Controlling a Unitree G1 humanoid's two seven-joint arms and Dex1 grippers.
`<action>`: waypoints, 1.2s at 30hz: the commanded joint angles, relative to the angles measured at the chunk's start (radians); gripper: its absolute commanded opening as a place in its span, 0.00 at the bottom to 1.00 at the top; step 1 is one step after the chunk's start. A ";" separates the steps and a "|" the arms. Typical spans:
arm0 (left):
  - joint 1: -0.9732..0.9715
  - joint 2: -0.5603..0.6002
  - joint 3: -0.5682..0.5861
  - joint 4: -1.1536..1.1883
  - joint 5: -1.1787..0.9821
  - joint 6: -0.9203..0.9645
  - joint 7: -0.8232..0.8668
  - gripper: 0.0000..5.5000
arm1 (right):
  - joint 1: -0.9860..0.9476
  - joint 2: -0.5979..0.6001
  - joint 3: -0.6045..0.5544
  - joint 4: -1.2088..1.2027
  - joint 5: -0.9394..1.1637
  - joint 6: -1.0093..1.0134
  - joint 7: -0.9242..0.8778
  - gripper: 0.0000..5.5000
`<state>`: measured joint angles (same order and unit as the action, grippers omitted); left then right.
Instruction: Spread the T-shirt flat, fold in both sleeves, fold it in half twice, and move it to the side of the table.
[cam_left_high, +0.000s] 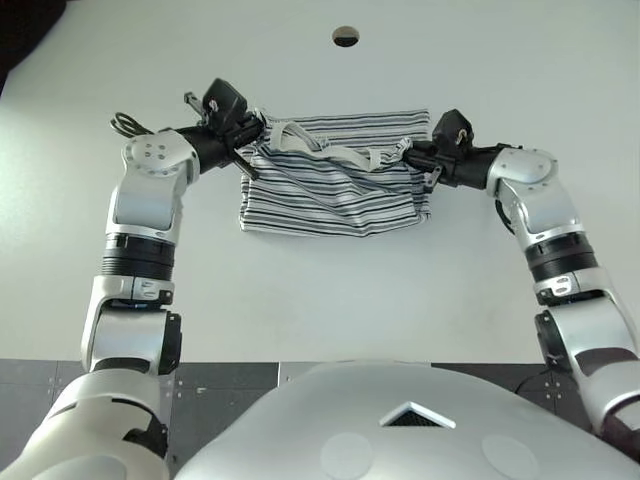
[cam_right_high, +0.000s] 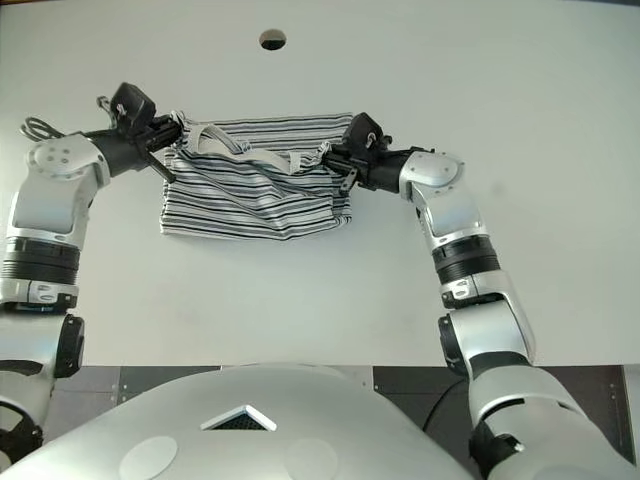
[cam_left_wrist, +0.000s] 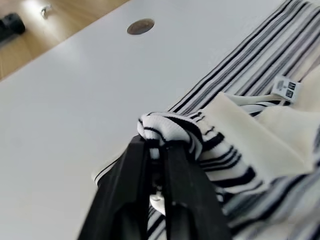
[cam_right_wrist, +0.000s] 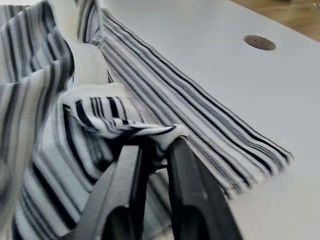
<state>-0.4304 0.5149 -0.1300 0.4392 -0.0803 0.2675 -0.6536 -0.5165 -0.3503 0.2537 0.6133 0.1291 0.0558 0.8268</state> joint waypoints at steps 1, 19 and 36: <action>-0.074 -0.047 0.021 0.131 0.019 -0.015 0.046 0.17 | -0.101 0.047 -0.059 0.155 -0.003 -0.042 -0.031 0.23; 0.052 -0.088 0.135 -0.129 0.009 -0.299 0.232 0.15 | -0.196 0.096 -0.086 0.427 -0.201 -0.288 -0.236 0.05; 0.484 0.212 -0.157 -0.642 0.129 -0.021 -0.159 0.02 | 0.019 -0.063 0.093 0.223 -0.425 -0.308 -0.147 0.02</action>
<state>0.0449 0.6846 -0.2857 -0.1960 0.0078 0.2287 -0.8023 -0.5953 -0.3663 0.3136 0.8945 -0.2591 -0.2991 0.6239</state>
